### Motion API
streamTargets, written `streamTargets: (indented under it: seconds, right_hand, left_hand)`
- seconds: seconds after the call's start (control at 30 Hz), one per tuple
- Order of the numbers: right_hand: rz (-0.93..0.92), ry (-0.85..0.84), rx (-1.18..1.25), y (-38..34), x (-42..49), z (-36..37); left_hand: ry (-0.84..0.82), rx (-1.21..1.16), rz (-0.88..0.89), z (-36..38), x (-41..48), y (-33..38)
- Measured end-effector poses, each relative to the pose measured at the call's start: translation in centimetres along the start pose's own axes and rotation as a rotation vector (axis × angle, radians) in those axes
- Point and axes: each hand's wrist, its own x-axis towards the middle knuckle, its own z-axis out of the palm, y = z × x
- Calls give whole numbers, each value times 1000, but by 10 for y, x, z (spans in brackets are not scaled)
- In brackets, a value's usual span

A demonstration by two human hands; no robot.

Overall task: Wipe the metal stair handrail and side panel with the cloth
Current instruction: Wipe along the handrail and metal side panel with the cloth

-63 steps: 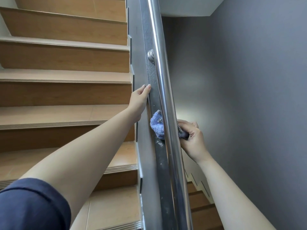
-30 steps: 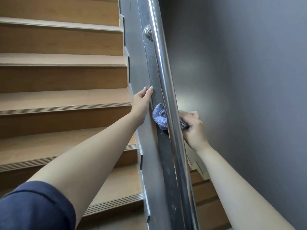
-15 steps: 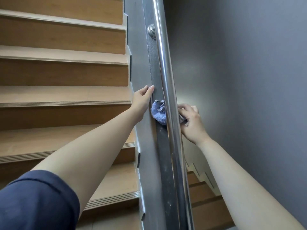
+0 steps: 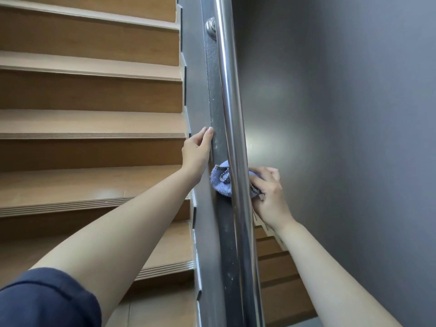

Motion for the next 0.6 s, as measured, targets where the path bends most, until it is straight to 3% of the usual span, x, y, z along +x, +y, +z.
streamTargets:
  seconds: [0.23,0.6]
  right_hand:
    - [19,68,-9,-13,36,-4]
    - [66,70,36,-14,-34,9]
  left_hand:
    - [-60,14,-56,-4,0,2]
    - [-159,57,-51,-13,-3,-16]
